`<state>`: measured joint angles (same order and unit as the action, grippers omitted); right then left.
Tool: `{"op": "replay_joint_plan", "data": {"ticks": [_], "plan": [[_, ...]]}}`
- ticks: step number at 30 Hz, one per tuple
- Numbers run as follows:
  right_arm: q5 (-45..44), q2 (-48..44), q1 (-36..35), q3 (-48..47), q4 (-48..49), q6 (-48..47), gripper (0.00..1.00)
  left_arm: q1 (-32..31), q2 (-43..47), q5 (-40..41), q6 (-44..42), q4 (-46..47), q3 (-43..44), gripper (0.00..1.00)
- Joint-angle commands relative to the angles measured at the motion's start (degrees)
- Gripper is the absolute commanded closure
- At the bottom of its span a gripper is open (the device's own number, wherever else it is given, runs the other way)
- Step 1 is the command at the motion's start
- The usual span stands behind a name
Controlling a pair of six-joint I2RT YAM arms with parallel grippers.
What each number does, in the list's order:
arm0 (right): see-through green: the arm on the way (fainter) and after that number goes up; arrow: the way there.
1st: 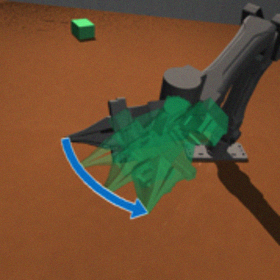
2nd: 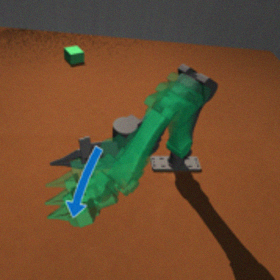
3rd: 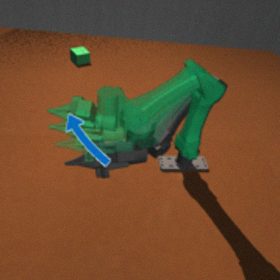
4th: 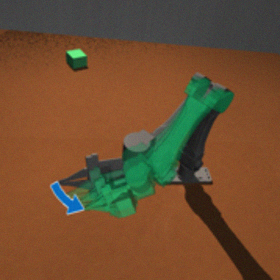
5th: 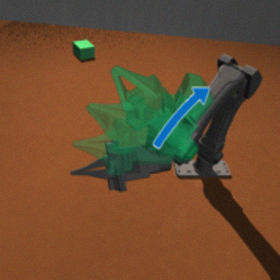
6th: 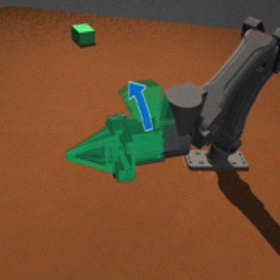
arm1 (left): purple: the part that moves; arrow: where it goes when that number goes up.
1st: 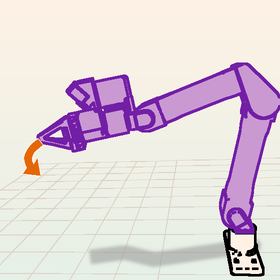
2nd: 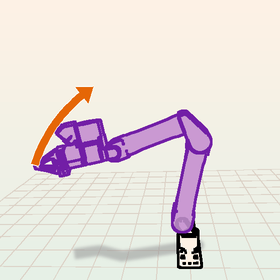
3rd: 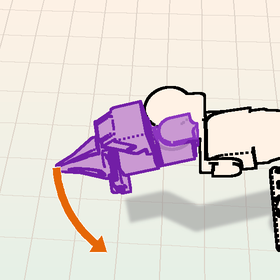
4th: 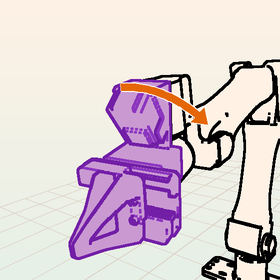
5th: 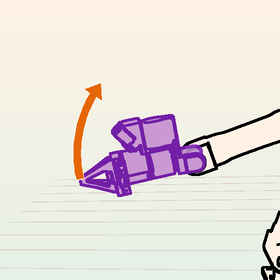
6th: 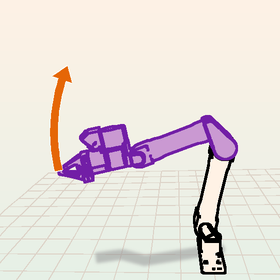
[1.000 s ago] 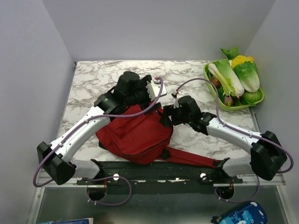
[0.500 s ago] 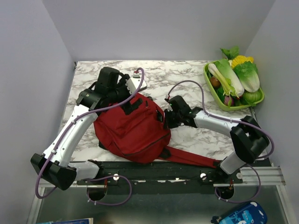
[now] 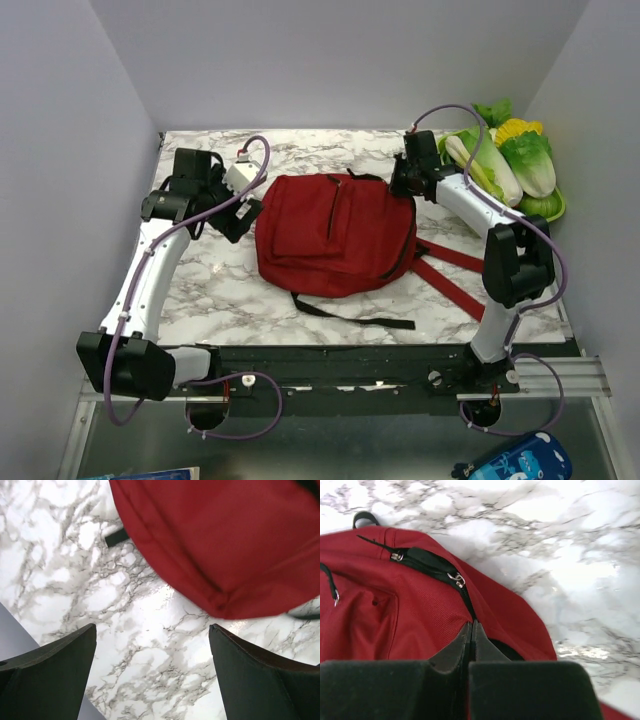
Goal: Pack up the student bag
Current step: Move the student bag to the center of the board.
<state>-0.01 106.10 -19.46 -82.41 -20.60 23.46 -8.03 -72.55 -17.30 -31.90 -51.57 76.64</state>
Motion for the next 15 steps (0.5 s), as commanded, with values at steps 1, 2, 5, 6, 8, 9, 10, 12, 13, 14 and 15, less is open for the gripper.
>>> {"op": "replay_joint_plan", "data": {"ticks": [1, 2, 5, 6, 8, 9, 10, 12, 13, 14, 15], "plan": [[-3.68, 0.25, -0.49, -0.47, -4.8, -1.32, 0.8, 0.91, 2.41, 0.87, 1.31, 4.63, -5.97, 0.01], [-3.94, -0.02, -0.57, 0.23, -4.89, -1.23, 0.69, 0.91, 3.03, 0.52, 2.18, 5.94, -7.8, 0.01], [-2.11, -3.69, -0.84, 2.69, -4.54, -1.93, 0.26, 0.91, 4.26, -0.71, 6.58, 10.25, -9.93, 0.01], [-1.32, -5.02, -1.19, 3.22, -4.28, -2.19, 0.02, 0.91, 4.35, -0.89, 7.98, 12.0, -10.02, 0.01], [-0.52, -10.09, -1.72, 5.41, -2.96, -2.98, 0.0, 0.91, 4.53, -0.72, 11.06, 13.42, -10.02, 0.01], [1.22, -11.87, -2.41, 6.29, -2.61, -3.16, 0.0, 0.91, 4.44, -0.63, 11.85, 13.69, -9.76, 0.01], [1.76, -14.06, -2.77, 7.08, -2.08, -3.51, 0.0, 0.91, 4.35, -0.02, 14.04, 14.04, -9.41, 0.01], [3.77, -19.67, -3.47, 10.15, 0.02, -3.86, 0.0, 0.83, 4.0, 3.13, 16.07, 15.18, -8.97, 0.01], [5.18, -21.1, -3.48, 10.77, 0.21, -3.34, 0.0, 0.91, 3.83, 3.67, 16.34, 15.27, -8.79, 0.01], [6.15, -22.33, -3.48, 11.56, 0.47, -3.16, 0.0, 0.91, 3.91, 4.46, 17.3, 15.53, -8.62, 0.01], [7.73, -23.48, -3.48, 12.88, 0.47, -2.99, 0.0, 0.91, 4.17, 5.6, 17.92, 16.32, -8.88, 0.01]]}}
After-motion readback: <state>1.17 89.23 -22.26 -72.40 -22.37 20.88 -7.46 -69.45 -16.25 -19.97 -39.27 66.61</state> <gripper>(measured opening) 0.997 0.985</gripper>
